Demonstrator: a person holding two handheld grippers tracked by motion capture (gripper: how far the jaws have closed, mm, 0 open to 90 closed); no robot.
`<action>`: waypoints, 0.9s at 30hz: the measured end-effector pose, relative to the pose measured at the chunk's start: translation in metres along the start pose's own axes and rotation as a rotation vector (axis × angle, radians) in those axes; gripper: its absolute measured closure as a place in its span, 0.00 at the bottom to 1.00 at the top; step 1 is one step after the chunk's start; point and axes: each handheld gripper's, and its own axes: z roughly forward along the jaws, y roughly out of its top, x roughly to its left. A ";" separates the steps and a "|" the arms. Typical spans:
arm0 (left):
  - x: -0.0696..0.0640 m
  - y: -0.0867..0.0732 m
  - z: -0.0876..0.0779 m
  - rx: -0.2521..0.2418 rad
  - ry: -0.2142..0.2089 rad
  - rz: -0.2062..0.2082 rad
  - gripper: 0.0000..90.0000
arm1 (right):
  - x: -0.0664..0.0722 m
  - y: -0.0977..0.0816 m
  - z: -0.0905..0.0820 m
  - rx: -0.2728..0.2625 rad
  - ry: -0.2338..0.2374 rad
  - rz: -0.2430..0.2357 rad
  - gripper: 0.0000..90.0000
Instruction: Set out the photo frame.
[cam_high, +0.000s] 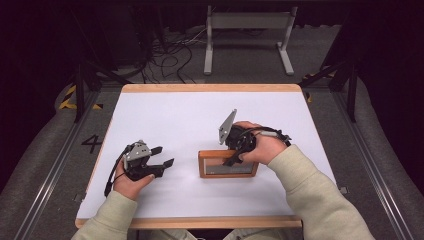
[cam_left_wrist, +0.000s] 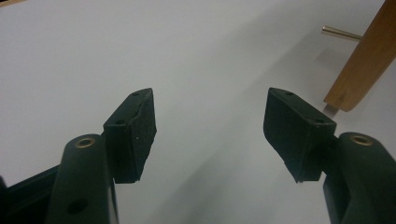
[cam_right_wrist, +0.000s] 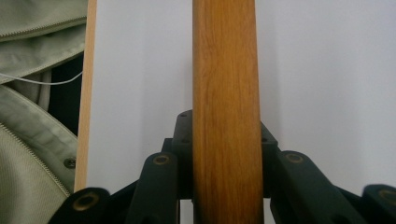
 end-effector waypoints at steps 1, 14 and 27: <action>0.000 0.000 0.000 -0.001 0.000 0.000 0.39 | -0.001 0.000 0.002 0.001 0.006 -0.003 0.79; 0.000 0.000 0.001 0.001 -0.001 0.002 0.39 | -0.013 -0.009 0.004 -0.093 -0.058 0.077 0.52; 0.000 0.001 -0.002 -0.003 -0.021 -0.018 0.39 | -0.009 -0.042 -0.020 -0.281 -0.308 0.271 0.14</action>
